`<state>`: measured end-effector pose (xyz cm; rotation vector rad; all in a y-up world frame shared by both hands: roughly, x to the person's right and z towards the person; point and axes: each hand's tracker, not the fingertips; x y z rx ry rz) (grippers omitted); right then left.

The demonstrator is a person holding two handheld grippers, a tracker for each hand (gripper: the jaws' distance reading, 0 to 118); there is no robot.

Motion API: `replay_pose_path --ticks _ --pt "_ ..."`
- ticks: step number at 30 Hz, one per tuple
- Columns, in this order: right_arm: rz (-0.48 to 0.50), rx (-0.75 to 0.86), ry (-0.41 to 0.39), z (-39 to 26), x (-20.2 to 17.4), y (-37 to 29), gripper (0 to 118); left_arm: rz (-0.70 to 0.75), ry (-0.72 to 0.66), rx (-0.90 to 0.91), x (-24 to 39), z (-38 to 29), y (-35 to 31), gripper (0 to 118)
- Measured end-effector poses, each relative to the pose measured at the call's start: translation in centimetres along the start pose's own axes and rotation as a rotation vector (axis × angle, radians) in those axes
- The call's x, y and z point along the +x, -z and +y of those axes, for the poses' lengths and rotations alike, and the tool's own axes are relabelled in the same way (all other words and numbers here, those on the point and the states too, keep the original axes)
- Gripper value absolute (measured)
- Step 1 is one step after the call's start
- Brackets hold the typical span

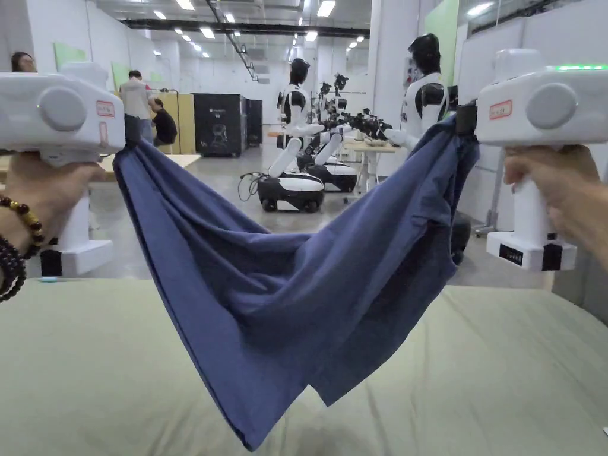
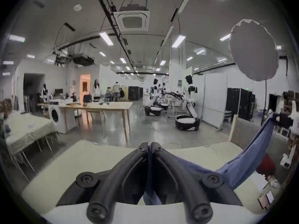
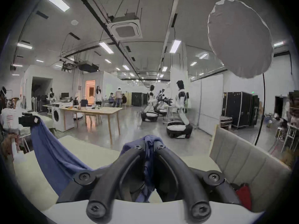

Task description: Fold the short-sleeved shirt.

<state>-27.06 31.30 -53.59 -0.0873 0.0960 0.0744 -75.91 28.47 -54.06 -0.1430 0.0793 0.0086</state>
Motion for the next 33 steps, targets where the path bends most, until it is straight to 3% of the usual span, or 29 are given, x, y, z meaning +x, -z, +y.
replay_pose_path --ticks 3,6,13,20,22,24,27,28,33 --pt "-0.069 0.006 -0.097 2.9 -0.4 1.9 9 0.023 0.012 0.023 1.0 2.3 1.3 0" --pt "-0.090 0.016 -0.054 4.1 -0.7 2.9 9 0.046 0.051 0.052 2.2 3.4 2.5 0" --pt "-0.090 0.029 -0.060 2.7 0.2 5.1 9 0.024 0.047 0.077 3.7 3.2 3.7 0" --pt "-0.026 -0.111 -0.009 -8.3 1.7 6.7 9 -0.012 0.016 -0.020 3.6 -7.8 6.1 0" --pt "0.005 -0.165 -0.050 -11.4 1.8 6.9 9 -0.019 0.017 -0.059 3.6 -11.4 6.4 0" --pt "-0.010 -0.187 -0.096 -13.2 1.7 6.3 9 -0.028 0.028 -0.085 3.3 -13.8 6.2 0" --pt "0.027 -0.170 -0.071 -14.2 2.3 3.7 9 -0.063 0.003 -0.115 2.3 -15.6 4.1 0" --pt "0.076 -0.144 -0.068 -14.6 2.5 2.2 9 -0.073 -0.002 -0.124 1.9 -16.2 2.9 0" --pt "0.145 -0.160 -0.098 -18.7 3.3 -7.5 9 -0.161 0.042 -0.139 -0.5 -20.5 -4.4 0"
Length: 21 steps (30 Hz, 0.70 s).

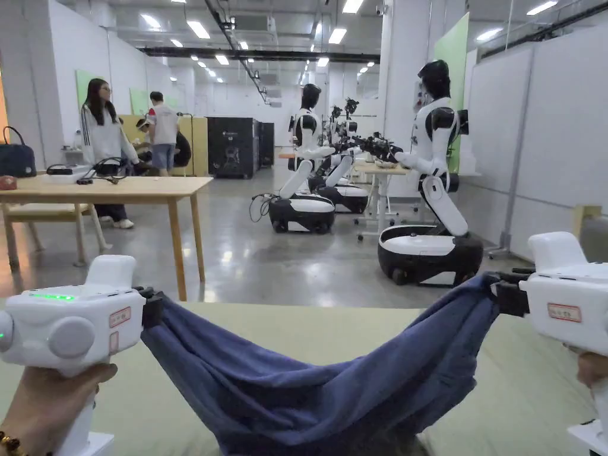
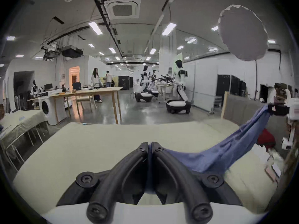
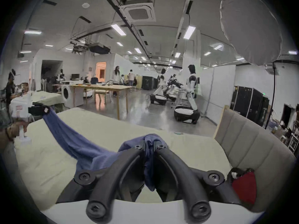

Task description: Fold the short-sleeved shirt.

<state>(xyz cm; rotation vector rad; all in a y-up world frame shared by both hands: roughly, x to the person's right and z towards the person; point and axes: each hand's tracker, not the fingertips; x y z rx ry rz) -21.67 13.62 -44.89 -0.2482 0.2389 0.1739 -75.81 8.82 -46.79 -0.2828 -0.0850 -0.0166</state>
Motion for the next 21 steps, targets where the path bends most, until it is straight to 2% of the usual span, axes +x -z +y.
replay_pose_path --ticks 3,4,8,10,12,16,18,20,21 --pt "0.048 -0.060 0.044 -4.8 -0.6 -5.7 9 -0.045 0.126 -0.075 0.3 -5.1 -5.4 0" --pt "0.065 -0.095 0.044 -6.6 -0.8 -7.7 9 -0.049 0.131 -0.046 0.4 -7.1 -7.4 0" --pt "0.098 -0.229 0.005 -13.4 -2.1 -14.2 9 -0.125 0.036 -0.109 0.0 -13.9 -14.7 0" --pt "0.074 -0.321 -0.048 -16.7 -2.8 -15.9 9 -0.128 0.036 -0.187 -0.2 -17.3 -17.1 0" --pt "0.052 -0.422 -0.130 -20.1 -3.4 -15.9 9 -0.119 0.020 -0.263 -0.4 -20.4 -17.8 0" --pt "0.090 -0.694 -0.259 -26.4 -4.9 -12.2 9 -0.125 0.024 -0.466 -2.0 -26.0 -15.3 0" --pt "0.096 -0.756 -0.298 -29.0 -4.4 -10.4 9 -0.105 0.027 -0.482 -2.4 -27.3 -14.3 0" --pt "0.089 -0.733 -0.249 -29.9 -4.2 -9.5 9 -0.097 -0.049 -0.489 -2.6 -28.0 -13.9 0" --pt "0.083 -0.722 -0.194 -29.5 -3.9 -9.5 9 -0.095 -0.071 -0.476 -2.6 -28.3 -13.8 1"
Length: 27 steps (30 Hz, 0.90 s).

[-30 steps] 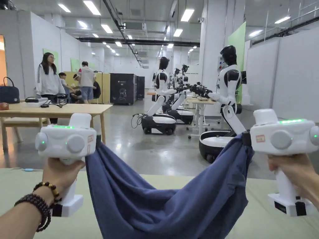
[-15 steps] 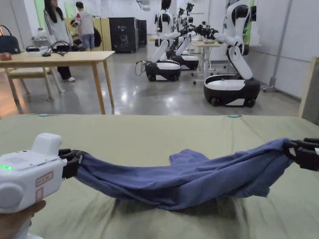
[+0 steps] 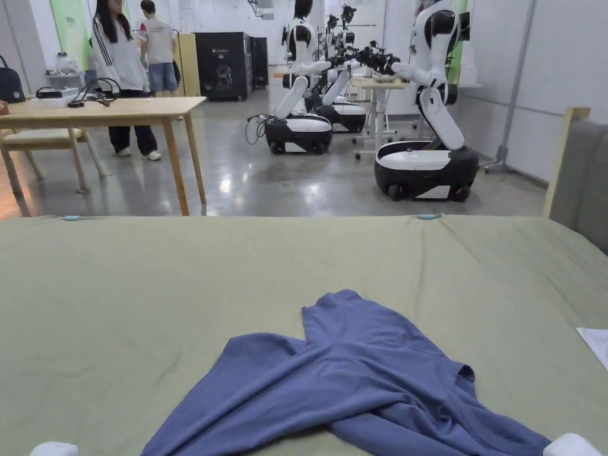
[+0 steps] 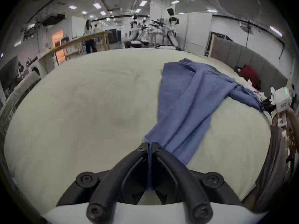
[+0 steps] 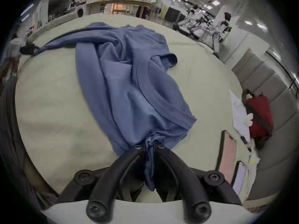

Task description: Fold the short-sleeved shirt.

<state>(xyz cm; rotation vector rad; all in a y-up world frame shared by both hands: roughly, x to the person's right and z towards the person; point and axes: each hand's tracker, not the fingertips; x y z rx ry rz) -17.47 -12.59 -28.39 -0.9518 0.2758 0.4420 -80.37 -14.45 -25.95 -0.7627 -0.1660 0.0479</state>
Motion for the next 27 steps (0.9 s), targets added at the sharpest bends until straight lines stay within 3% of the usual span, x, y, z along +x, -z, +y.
replay_pose_path --ticks 1,3,4,5,6,7,8,12,13,14,15,16,17,18,21,26,27 --pt "0.022 -0.008 0.037 -0.2 0.6 -0.5 9 0.010 -0.002 0.032 -0.1 -0.1 0.1 5" --pt "0.032 0.005 0.014 -0.3 1.0 -0.9 9 0.016 -0.020 0.045 0.0 -0.2 -0.1 7" --pt "0.023 0.053 -0.019 -0.6 1.1 -1.5 13 0.030 -0.038 0.061 -0.1 0.1 -0.4 20" --pt "0.002 0.100 -0.013 -1.0 1.3 -2.7 33 0.024 -0.054 0.061 -0.5 0.5 -0.9 62" --pt "-0.004 0.131 0.025 -1.2 1.7 -4.2 68 -0.032 -0.094 0.048 -1.1 0.9 -1.6 100" --pt "0.023 0.168 0.088 -1.6 2.1 -6.2 101 -0.069 -0.126 0.064 -1.3 0.9 -3.3 118" --pt "0.057 0.243 0.137 -2.1 2.4 -8.5 116 -0.085 -0.134 0.151 -1.7 1.1 -5.0 116" --pt "0.086 0.513 0.371 -6.1 -0.1 -18.6 115 -0.088 -0.217 0.340 -2.3 -0.6 -13.5 117" --pt "0.104 0.547 0.421 -6.5 -2.4 -21.3 115 -0.086 -0.219 0.392 -2.3 -1.5 -15.5 116" --pt "0.121 0.573 0.451 -7.5 -3.3 -22.6 108 -0.067 -0.221 0.407 -2.3 -2.3 -16.8 113" --pt "0.124 0.626 0.472 -8.6 -4.2 -23.8 87 -0.029 -0.225 0.434 -0.5 -3.1 -18.7 100" --pt "0.110 0.677 0.480 -9.5 -5.1 -24.7 49 -0.018 -0.226 0.455 -0.5 -4.1 -19.7 63" --pt "0.113 0.693 0.481 -9.9 -5.6 -24.7 0 0.001 -0.233 0.452 -0.6 -4.8 -19.9 0" --pt "0.110 0.705 0.492 -10.2 -6.3 -24.8 0 0.046 -0.253 0.447 -0.6 -5.3 -19.9 0" --pt "0.113 0.705 0.492 -9.7 -6.9 -24.6 0 0.006 -0.314 0.384 -0.9 -6.6 -19.6 0" --pt "0.086 0.689 0.437 -8.0 -7.2 -24.2 0 -0.010 -0.270 0.375 1.1 -3.5 -17.2 0" --pt "0.080 0.678 0.425 -7.8 -7.3 -24.1 0 -0.019 -0.268 0.371 1.3 -2.2 -15.9 11"
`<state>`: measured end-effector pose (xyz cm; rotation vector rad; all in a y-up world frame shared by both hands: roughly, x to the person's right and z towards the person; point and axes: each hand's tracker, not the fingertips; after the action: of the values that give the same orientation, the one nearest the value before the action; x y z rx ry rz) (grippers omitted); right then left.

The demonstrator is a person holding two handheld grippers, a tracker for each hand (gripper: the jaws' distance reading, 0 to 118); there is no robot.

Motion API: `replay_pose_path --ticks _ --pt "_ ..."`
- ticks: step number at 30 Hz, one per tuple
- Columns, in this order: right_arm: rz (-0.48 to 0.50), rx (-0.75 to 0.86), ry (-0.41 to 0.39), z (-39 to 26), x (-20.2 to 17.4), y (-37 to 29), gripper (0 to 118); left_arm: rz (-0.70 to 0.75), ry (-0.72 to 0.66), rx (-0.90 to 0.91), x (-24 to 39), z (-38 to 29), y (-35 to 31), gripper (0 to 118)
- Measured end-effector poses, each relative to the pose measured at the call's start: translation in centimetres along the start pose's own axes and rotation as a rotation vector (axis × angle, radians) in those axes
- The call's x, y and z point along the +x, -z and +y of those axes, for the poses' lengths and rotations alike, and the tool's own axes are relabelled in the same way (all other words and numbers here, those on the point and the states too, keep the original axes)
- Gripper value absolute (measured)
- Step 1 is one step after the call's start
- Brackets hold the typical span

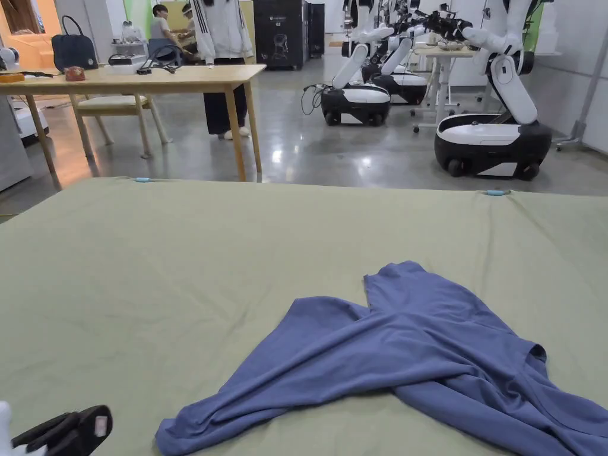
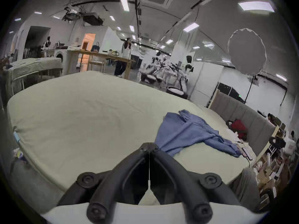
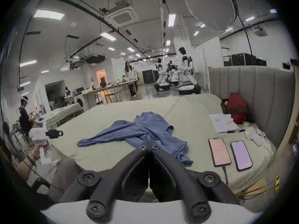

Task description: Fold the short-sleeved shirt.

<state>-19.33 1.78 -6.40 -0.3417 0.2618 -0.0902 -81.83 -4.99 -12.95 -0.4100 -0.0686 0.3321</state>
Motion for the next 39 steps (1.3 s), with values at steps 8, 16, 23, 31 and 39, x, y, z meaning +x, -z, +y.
replay_pose_path --ticks 8,16,23,31,39 --pt "0.022 -0.042 -0.026 -0.8 -1.0 1.3 0 0.042 0.216 -0.330 -0.5 -1.5 11.5 94" --pt "-0.006 -0.100 -0.040 -0.7 -1.0 2.2 0 0.021 0.299 -0.325 -1.6 -3.4 14.0 18" --pt "0.013 -0.092 -0.147 2.5 -1.1 6.4 0 0.009 0.302 -0.310 -1.0 -4.0 14.0 3" --pt "0.103 -0.270 -0.337 10.7 0.0 34.2 54 -0.021 0.276 -0.305 -1.2 -4.0 13.4 3" --pt "-0.082 -0.625 -0.469 7.5 3.5 55.5 113 -0.002 0.192 -0.283 -1.0 -4.0 12.9 3"
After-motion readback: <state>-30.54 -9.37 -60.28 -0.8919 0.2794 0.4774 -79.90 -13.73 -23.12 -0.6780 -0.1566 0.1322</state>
